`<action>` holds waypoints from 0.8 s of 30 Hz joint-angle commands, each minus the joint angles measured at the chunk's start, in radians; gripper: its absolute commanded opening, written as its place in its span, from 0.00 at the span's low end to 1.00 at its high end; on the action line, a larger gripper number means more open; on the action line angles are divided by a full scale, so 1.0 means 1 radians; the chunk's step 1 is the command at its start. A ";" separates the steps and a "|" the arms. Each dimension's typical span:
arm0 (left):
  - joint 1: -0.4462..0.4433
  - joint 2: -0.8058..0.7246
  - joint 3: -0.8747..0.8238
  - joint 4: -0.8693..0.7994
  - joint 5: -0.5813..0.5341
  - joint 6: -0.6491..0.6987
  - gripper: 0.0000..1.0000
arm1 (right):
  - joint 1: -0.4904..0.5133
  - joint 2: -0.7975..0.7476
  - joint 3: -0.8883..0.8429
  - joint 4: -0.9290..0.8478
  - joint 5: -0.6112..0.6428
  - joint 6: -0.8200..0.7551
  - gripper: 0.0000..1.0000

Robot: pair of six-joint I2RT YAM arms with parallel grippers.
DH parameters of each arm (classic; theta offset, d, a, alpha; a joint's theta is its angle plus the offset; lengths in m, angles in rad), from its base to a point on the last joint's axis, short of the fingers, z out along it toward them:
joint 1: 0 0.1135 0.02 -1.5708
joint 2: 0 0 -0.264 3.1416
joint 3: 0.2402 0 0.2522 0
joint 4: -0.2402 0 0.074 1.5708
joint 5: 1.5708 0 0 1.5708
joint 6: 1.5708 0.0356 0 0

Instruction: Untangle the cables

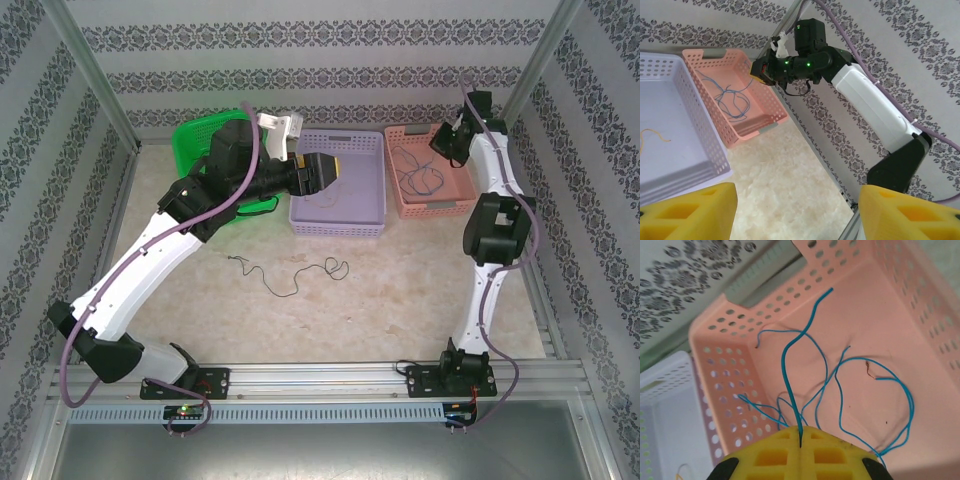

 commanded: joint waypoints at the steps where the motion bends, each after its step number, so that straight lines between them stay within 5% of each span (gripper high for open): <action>1: -0.014 0.005 0.036 -0.044 -0.032 -0.008 0.65 | 0.000 0.069 0.128 -0.123 -0.027 0.038 0.16; 7: -0.014 0.009 0.044 -0.202 -0.161 -0.021 0.66 | 0.020 -0.023 0.133 -0.144 0.085 0.011 0.44; 15: 0.127 -0.082 -0.108 -0.414 -0.301 -0.205 0.66 | 0.085 -0.451 -0.220 -0.041 0.285 0.056 0.51; 19: 0.246 -0.138 -0.245 -0.543 -0.371 -0.308 0.65 | 0.218 -0.664 -0.478 0.053 0.322 0.066 0.45; 24: 0.408 -0.151 -0.530 -0.445 -0.228 -0.419 0.62 | 0.504 -0.839 -0.777 0.114 0.310 0.048 0.43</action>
